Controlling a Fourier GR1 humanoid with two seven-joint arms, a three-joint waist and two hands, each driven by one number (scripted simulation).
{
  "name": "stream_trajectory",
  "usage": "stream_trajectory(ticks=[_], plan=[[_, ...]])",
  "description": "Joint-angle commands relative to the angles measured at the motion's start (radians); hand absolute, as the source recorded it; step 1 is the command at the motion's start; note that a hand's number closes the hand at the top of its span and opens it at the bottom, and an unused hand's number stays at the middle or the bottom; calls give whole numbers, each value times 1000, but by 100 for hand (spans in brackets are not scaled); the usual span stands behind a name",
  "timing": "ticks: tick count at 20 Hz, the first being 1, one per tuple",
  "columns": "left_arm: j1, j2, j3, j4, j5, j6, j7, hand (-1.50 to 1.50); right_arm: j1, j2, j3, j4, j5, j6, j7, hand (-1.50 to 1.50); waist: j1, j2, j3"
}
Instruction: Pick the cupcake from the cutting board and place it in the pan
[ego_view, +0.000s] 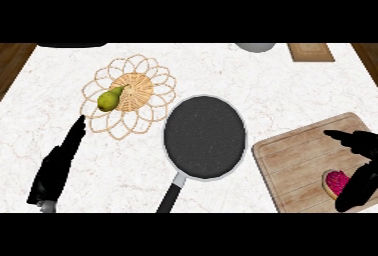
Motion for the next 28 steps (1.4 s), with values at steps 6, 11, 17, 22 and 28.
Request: stream_trajectory(ticks=[6,11,17,22,28], plan=[[-9,-49,-9,-32,-54,0,58,0,66,23,14,-45,27,26,121,-150,-11,-1,0],[-20,-54,53,57,-42,-53,-32,0,60,114,53,42,166,9,44,-150,-5,0,0],[87,-75,35,-82,-89,-43,0,0,136,96,-11,75,202,43,-52,-150,-4,-2,1],[-18,-100,63,-43,-124,-52,76,0,99,244,2,130,333,-38,-131,150,-5,0,1],[39,-88,99,-45,-106,-104,33,0,90,273,-72,139,269,29,-86,150,-2,0,1]])
